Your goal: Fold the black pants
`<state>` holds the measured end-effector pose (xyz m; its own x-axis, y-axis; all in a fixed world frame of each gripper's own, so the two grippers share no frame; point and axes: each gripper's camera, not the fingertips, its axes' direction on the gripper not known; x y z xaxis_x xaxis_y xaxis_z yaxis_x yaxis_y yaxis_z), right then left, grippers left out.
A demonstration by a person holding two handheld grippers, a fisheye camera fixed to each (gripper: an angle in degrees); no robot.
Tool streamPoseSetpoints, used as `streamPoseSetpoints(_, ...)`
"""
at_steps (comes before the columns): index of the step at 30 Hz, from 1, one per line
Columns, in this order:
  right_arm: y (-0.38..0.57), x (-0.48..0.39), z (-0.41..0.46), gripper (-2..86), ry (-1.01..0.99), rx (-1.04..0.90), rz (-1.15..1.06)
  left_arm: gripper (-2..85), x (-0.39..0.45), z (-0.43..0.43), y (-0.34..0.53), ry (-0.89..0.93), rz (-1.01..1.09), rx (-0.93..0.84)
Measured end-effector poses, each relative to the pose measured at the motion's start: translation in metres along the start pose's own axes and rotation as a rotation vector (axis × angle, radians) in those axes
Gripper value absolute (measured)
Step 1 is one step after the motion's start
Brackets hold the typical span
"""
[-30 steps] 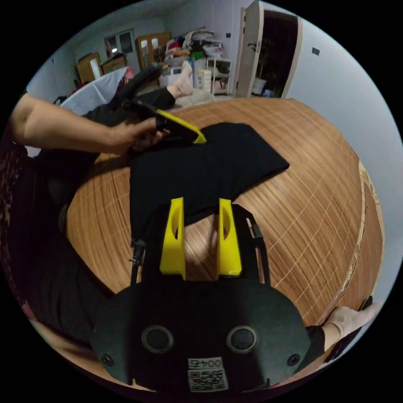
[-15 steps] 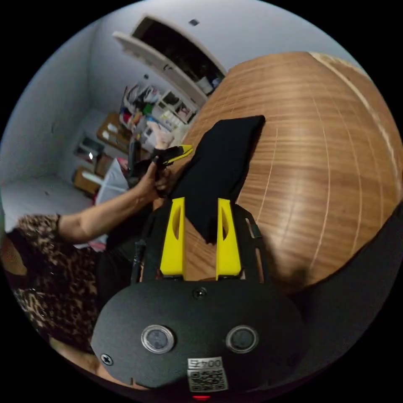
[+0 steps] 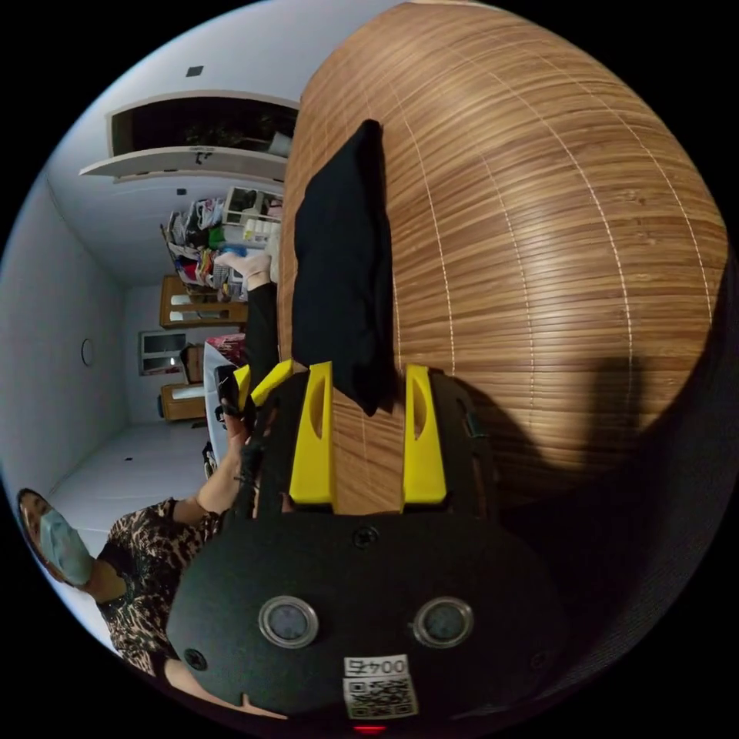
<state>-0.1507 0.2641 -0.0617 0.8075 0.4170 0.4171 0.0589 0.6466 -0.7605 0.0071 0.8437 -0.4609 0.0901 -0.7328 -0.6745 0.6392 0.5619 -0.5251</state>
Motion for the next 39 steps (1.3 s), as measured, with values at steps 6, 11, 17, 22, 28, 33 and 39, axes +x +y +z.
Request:
streamPoseSetpoints(6,-0.007,0.019,0.001,13.4,-0.052,-0.003,0.022,14.5,-0.023,-0.002,0.002,-0.001,-0.047,-0.044)
streamPoseSetpoints(11,-0.015,0.027,0.007,13.4,-0.060,-0.024,0.027,14.4,-0.034,-0.003,0.002,-0.014,-0.045,-0.059)
streamPoseSetpoints(17,-0.017,0.023,0.014,15.5,-0.019,-0.017,0.008,14.7,-0.044,-0.008,0.006,0.007,-0.056,-0.064)
streamPoseSetpoints(22,-0.014,0.039,0.016,15.0,-0.064,-0.028,0.062,16.3,-0.049,-0.014,0.014,0.029,-0.064,-0.080)
streamPoseSetpoints(28,-0.023,0.059,0.026,13.7,-0.181,-0.017,0.124,17.5,-0.058,-0.016,0.018,0.043,-0.088,-0.080)
streamPoseSetpoints(33,-0.025,0.063,0.046,13.5,-0.264,-0.011,0.117,17.9,-0.065,-0.018,0.021,0.059,-0.109,-0.068)
streamPoseSetpoints(39,-0.022,0.068,0.063,8.2,-0.235,0.011,0.102,18.2,-0.072,-0.021,0.023,0.069,-0.147,-0.054)
